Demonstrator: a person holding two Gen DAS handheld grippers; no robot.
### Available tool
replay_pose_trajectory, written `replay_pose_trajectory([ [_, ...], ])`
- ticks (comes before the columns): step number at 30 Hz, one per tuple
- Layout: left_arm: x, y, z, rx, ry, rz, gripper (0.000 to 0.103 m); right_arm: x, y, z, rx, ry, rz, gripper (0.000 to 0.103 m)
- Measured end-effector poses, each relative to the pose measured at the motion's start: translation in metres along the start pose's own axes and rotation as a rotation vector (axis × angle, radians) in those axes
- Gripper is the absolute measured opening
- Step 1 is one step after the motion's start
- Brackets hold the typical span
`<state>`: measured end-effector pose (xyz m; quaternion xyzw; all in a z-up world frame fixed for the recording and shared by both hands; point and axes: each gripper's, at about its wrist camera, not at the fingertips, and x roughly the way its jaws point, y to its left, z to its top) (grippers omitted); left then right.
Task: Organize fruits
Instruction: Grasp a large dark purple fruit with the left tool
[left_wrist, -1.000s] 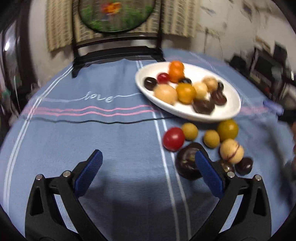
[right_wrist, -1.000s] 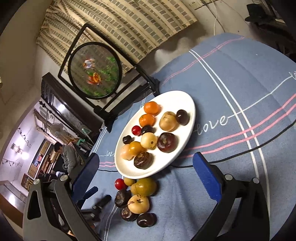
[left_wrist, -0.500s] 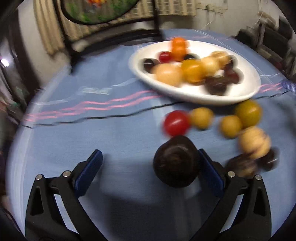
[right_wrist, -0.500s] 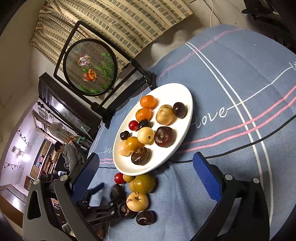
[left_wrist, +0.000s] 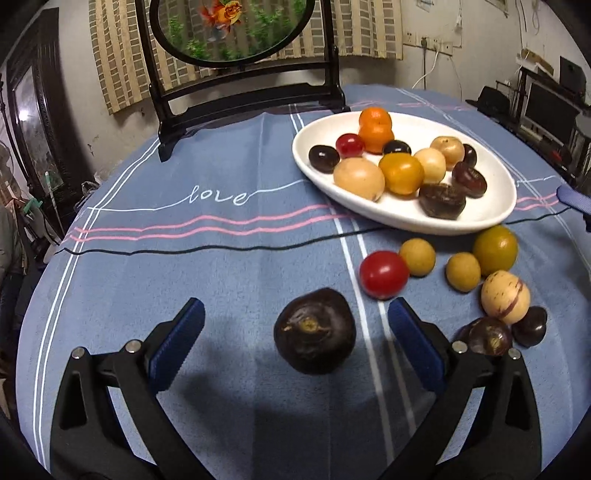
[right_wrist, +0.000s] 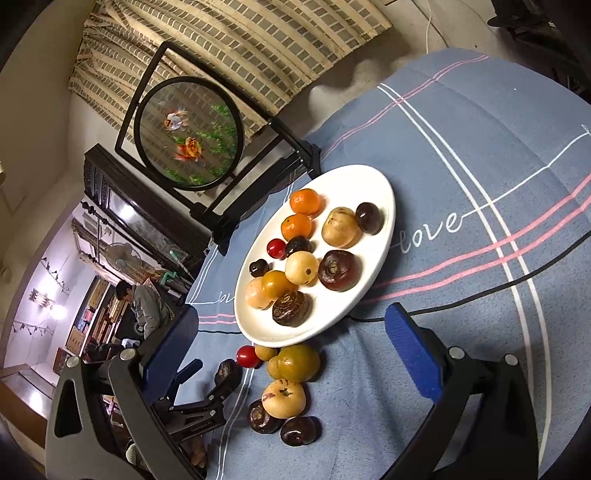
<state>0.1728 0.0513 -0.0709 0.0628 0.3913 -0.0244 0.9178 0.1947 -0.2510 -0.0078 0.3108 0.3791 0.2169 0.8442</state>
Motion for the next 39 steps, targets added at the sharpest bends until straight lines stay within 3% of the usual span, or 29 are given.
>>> replay_pose_trajectory([
  [3, 0.002, -0.001, 0.001, -0.002, 0.005, -0.03, 0.088, 0.003, 0.002, -0.002, -0.017, 0.009, -0.008, 0.102],
  [5, 0.007, -0.002, 0.002, 0.0, 0.019, -0.049, 0.074, 0.005, 0.003, -0.003, -0.02, 0.018, -0.013, 0.102],
  [13, 0.019, -0.003, 0.0, -0.011, 0.088, -0.112, 0.066, 0.009, 0.005, -0.007, -0.036, 0.042, -0.012, 0.102],
  [15, 0.019, -0.002, 0.0, -0.021, 0.087, -0.108, 0.062, 0.01, 0.01, -0.011, -0.074, 0.057, -0.009, 0.102],
  [18, 0.018, 0.002, -0.001, -0.042, 0.081, -0.096, 0.045, 0.01, 0.02, -0.02, -0.143, 0.056, -0.021, 0.102],
  [22, 0.018, 0.004, -0.001, -0.043, 0.077, -0.095, 0.045, 0.012, 0.03, -0.033, -0.236, 0.076, -0.047, 0.102],
  [28, 0.018, 0.004, 0.0, -0.039, 0.08, -0.091, 0.045, 0.019, 0.043, -0.074, -0.387, 0.165, -0.128, 0.069],
  [32, 0.018, 0.004, 0.0, -0.039, 0.08, -0.091, 0.046, 0.026, 0.063, -0.105, -0.571, 0.185, -0.2, 0.046],
  [39, 0.019, 0.003, 0.0, -0.036, 0.082, -0.089, 0.046, 0.034, 0.052, -0.101, -0.523, 0.211, -0.25, 0.043],
])
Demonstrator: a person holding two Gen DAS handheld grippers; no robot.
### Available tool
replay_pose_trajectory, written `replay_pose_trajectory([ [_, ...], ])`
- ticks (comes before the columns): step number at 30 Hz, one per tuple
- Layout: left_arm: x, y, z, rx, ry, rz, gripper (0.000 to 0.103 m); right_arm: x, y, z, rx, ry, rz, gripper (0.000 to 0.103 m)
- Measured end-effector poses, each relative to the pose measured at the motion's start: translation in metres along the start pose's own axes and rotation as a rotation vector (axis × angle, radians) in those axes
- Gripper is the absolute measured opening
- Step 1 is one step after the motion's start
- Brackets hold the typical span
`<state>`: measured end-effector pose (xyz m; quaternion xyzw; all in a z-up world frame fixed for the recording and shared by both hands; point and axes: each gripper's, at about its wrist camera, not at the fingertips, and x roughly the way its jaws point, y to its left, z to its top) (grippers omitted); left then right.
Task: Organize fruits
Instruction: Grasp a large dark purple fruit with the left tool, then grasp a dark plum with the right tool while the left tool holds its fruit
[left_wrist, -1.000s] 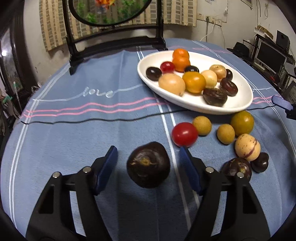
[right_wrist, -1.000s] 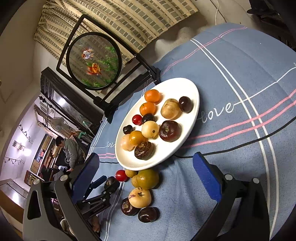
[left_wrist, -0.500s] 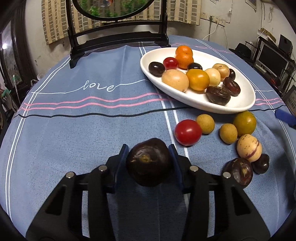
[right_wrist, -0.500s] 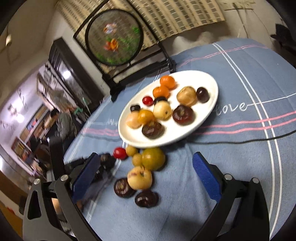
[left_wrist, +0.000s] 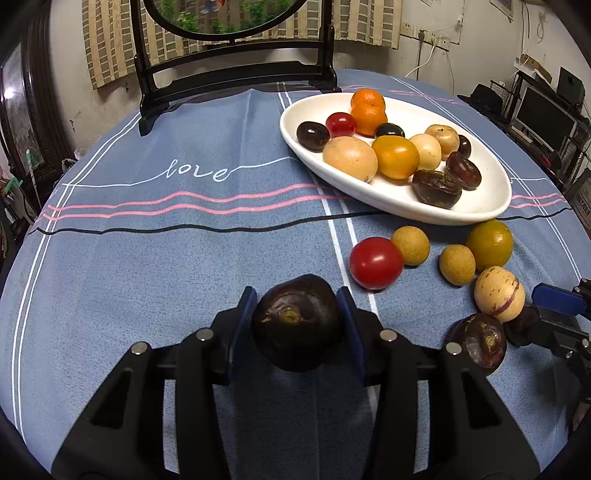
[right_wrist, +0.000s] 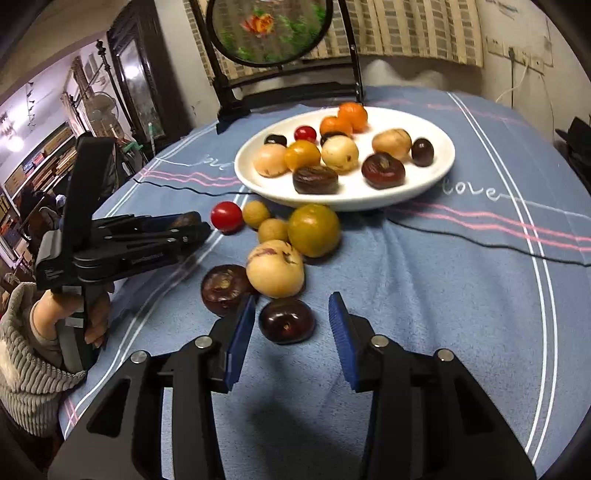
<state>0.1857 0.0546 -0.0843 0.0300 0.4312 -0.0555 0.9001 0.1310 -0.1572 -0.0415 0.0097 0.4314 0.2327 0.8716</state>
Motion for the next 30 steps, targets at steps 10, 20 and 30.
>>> replay_pose_trajectory([
  [10, 0.0, 0.0, 0.0, -0.001, 0.001, -0.001, 0.046, 0.015, 0.004, -0.003, -0.022, 0.085, 0.001, 0.04],
  [20, 0.001, -0.001, -0.001, -0.004, 0.002, -0.004, 0.047, 0.016, 0.0, -0.004, -0.002, 0.088, 0.029, 0.036],
  [30, 0.003, 0.003, -0.002, -0.023, 0.015, 0.063, 0.07, 0.015, -0.001, -0.005, -0.003, 0.09, 0.045, 0.035],
])
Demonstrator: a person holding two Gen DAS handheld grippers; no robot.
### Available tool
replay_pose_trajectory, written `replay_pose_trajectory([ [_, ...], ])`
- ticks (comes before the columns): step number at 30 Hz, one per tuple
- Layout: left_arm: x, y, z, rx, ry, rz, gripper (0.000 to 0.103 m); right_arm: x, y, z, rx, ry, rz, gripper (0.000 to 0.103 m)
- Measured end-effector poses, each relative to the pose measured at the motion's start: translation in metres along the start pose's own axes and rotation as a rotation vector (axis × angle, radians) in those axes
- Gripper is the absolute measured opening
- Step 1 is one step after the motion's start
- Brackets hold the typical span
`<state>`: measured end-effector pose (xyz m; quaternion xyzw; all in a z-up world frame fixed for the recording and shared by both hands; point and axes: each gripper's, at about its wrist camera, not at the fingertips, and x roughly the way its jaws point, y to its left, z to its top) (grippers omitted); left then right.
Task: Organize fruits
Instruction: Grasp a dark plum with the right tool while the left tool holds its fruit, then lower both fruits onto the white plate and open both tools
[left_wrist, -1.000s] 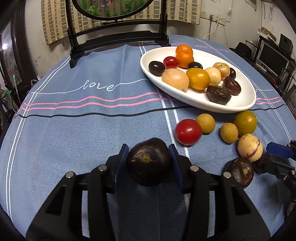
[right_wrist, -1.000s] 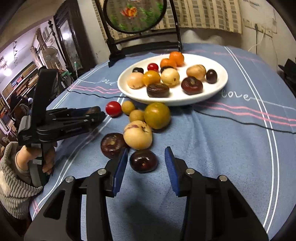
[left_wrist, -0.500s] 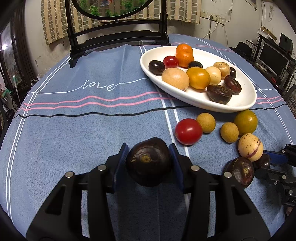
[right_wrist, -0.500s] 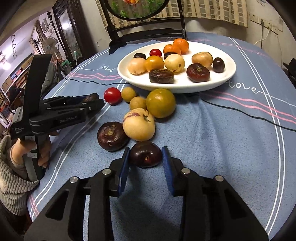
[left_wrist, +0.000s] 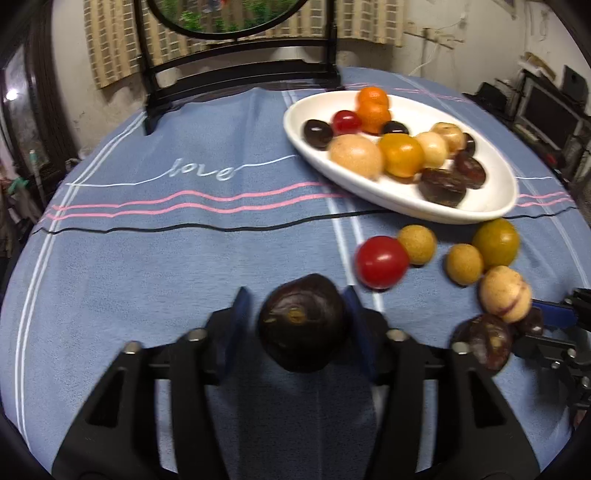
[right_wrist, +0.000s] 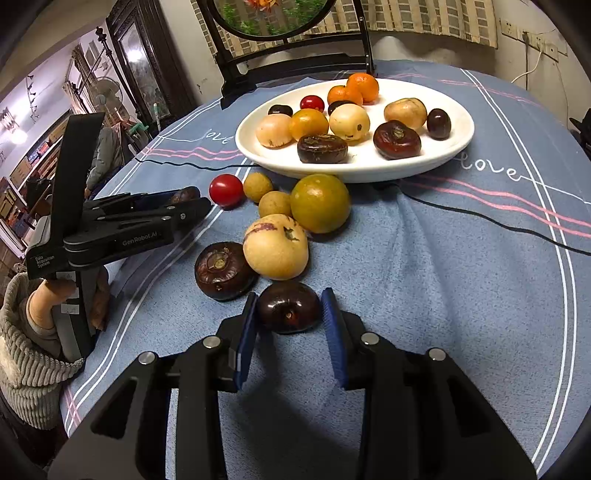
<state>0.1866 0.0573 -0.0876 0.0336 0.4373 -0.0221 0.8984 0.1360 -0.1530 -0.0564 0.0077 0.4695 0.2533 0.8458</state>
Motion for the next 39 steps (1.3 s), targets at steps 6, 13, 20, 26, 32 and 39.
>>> replay_pose_trajectory([
  [6, -0.001, 0.004, 0.0, -0.023, 0.002, -0.001, 0.071, -0.001, -0.006, 0.0, 0.022, -0.007, 0.029, 0.035],
  [13, -0.007, -0.003, -0.002, 0.004, -0.021, -0.092, 0.045, -0.002, -0.006, 0.0, 0.022, -0.012, 0.029, 0.034],
  [20, -0.023, -0.024, -0.005, 0.087, -0.086, -0.083, 0.045, -0.01, -0.004, 0.001, 0.005, -0.053, 0.031, 0.032],
  [26, -0.043, -0.022, 0.035, 0.03, -0.158, -0.138, 0.045, -0.043, -0.013, 0.025, 0.026, -0.184, 0.032, 0.032],
  [32, -0.028, -0.032, 0.09, -0.042, -0.171, -0.188, 0.045, -0.048, -0.037, 0.093, 0.086, -0.27, -0.02, 0.032],
  [39, -0.002, -0.058, 0.091, 0.019, -0.136, -0.198, 0.045, 0.006, -0.057, 0.121, 0.149, -0.245, -0.016, 0.032],
])
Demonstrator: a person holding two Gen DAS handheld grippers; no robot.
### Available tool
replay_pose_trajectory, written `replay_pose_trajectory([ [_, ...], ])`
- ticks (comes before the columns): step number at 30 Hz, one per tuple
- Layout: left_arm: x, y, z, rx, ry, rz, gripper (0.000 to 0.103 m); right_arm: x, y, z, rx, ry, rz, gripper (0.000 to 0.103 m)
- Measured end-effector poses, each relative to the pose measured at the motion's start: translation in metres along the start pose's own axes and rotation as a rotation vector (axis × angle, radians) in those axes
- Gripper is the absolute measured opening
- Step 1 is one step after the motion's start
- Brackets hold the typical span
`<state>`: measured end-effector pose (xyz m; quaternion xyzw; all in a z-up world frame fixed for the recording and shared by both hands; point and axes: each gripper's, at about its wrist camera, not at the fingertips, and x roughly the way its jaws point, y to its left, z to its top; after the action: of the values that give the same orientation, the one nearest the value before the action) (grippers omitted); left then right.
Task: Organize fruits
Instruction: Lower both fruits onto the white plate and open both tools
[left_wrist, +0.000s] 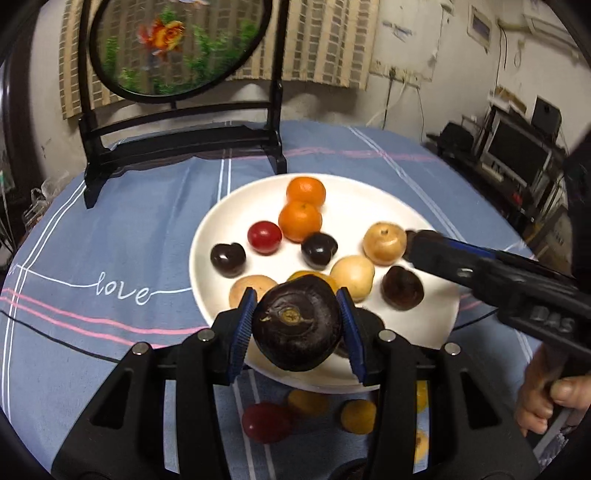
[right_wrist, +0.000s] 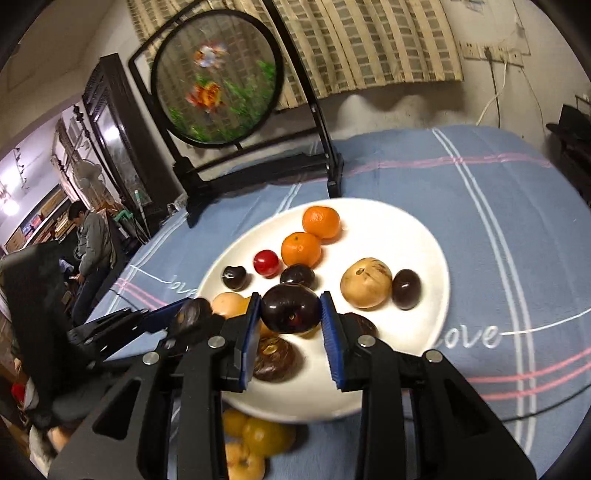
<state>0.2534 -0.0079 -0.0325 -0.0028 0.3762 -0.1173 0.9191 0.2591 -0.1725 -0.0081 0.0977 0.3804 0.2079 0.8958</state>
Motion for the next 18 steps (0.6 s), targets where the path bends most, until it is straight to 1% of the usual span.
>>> replay_pose_trajectory([
  [2, 0.007, 0.002, 0.001, -0.012, 0.016, -0.014, 0.045, 0.019, -0.003, 0.0, -0.011, 0.044, -0.021, 0.033],
  [4, 0.011, 0.002, 0.002, -0.005, 0.021, -0.002, 0.046, 0.024, -0.004, 0.001, -0.01, 0.045, -0.047, 0.033],
  [5, 0.013, 0.002, 0.002, 0.0, 0.022, 0.008, 0.047, 0.026, -0.007, 0.003, -0.008, 0.05, -0.073, 0.033],
  [6, 0.014, 0.002, 0.002, 0.004, 0.021, 0.013, 0.05, 0.026, -0.008, 0.003, -0.004, 0.052, -0.078, 0.033],
  [8, 0.012, 0.003, 0.001, -0.002, 0.016, 0.006, 0.072, 0.024, -0.014, 0.003, 0.023, 0.047, -0.053, 0.033],
  [10, 0.008, 0.003, 0.002, -0.005, 0.0, 0.011, 0.081, 0.022, -0.02, 0.004, 0.059, 0.051, -0.029, 0.034],
  [12, 0.005, 0.002, 0.002, 0.001, -0.012, 0.02, 0.084, 0.019, -0.024, 0.006, 0.096, 0.052, -0.012, 0.036],
  [13, 0.003, 0.002, 0.001, 0.003, -0.015, 0.028, 0.088, 0.019, -0.025, 0.006, 0.102, 0.05, -0.008, 0.04],
  [14, 0.002, 0.002, 0.001, 0.002, -0.017, 0.036, 0.09, 0.018, -0.026, 0.006, 0.11, 0.044, -0.002, 0.071],
  [15, 0.001, 0.003, 0.0, 0.0, -0.021, 0.041, 0.09, 0.016, -0.026, 0.006, 0.117, 0.029, 0.0, 0.088],
  [16, 0.0, 0.004, 0.0, -0.006, -0.024, 0.044, 0.09, 0.013, -0.026, 0.006, 0.123, 0.003, 0.004, 0.089],
  [18, -0.004, 0.008, 0.0, -0.021, -0.031, 0.041, 0.09, 0.007, -0.024, 0.008, 0.124, -0.019, 0.009, 0.089],
])
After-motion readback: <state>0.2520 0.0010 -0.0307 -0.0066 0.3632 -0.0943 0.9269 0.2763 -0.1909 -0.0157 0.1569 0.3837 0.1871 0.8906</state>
